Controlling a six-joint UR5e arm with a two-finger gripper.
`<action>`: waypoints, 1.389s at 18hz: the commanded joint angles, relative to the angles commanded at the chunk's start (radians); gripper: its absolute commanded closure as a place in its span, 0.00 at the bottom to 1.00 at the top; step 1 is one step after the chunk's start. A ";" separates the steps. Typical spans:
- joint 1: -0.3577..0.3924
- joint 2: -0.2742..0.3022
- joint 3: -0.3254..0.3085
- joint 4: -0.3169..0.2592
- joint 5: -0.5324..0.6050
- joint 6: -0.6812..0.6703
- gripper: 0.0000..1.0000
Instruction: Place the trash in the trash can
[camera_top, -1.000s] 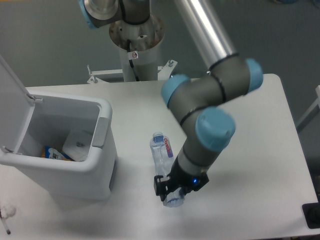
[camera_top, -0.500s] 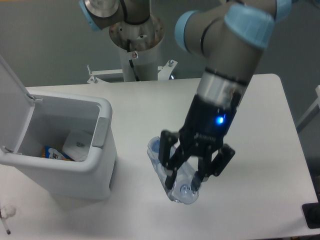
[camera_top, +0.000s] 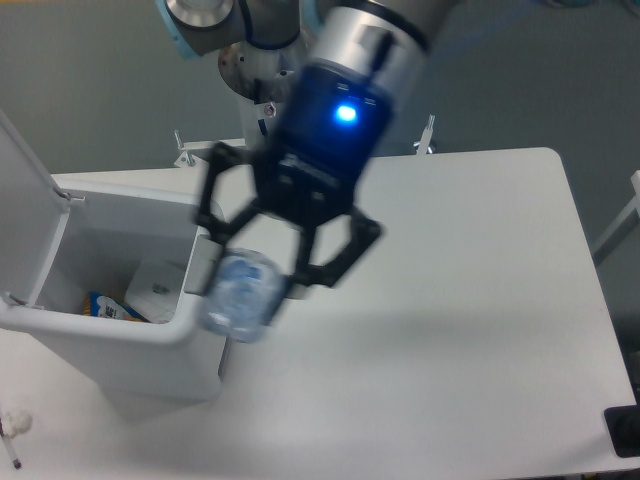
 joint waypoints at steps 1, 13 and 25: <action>-0.011 0.017 -0.032 0.008 0.000 0.009 0.77; -0.078 0.086 -0.207 0.043 0.003 0.170 0.00; 0.282 0.049 -0.316 0.040 0.113 0.318 0.00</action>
